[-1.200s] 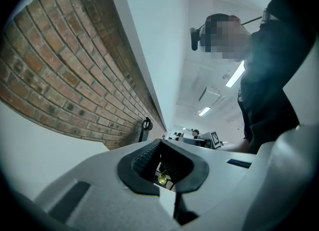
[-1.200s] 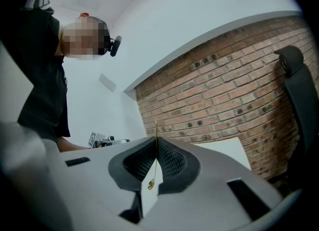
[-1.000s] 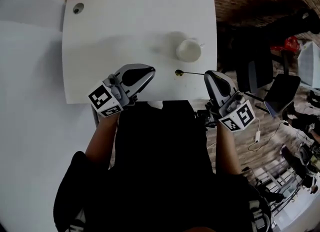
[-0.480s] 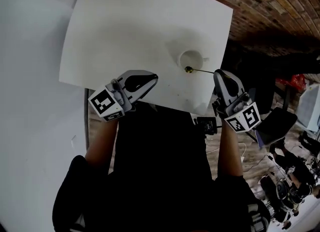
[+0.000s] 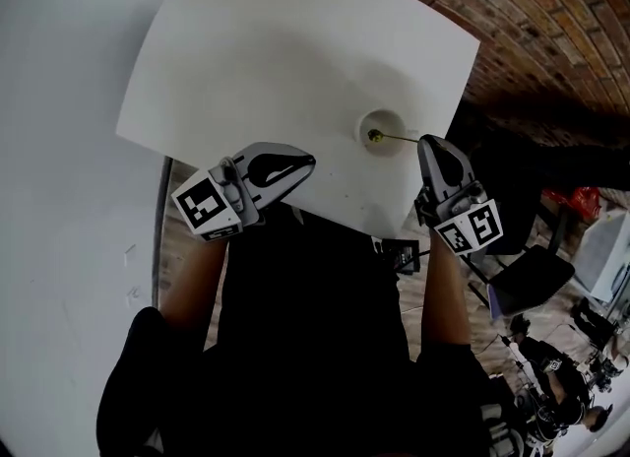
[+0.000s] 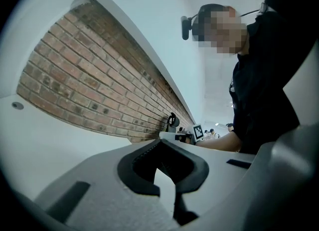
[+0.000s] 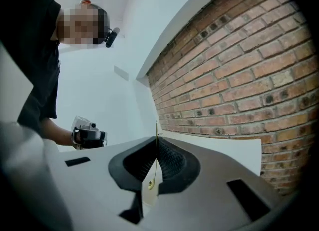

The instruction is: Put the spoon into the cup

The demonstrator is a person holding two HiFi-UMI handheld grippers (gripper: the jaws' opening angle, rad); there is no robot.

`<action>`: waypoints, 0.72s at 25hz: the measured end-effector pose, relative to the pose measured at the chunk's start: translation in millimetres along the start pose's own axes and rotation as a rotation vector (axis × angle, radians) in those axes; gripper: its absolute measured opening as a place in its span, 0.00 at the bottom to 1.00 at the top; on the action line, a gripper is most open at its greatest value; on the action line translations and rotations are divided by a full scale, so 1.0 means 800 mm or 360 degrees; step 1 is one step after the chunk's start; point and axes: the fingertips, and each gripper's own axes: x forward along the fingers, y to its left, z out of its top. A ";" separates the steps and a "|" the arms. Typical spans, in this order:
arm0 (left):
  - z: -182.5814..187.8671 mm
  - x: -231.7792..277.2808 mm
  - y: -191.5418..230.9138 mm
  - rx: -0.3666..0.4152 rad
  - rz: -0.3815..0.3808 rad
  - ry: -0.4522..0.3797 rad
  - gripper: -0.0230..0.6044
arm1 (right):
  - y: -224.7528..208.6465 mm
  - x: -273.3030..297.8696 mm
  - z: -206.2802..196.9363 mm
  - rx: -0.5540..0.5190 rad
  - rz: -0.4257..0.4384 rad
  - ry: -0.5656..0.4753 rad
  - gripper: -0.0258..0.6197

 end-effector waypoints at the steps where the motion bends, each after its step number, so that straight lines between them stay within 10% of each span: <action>1: 0.001 -0.001 0.000 0.0011 0.0007 -0.0008 0.06 | -0.002 0.003 -0.004 0.0000 0.0005 0.0011 0.05; 18: -0.026 -0.002 -0.009 -0.0060 0.0058 0.0050 0.06 | -0.026 0.020 -0.068 0.0001 -0.0008 0.0141 0.05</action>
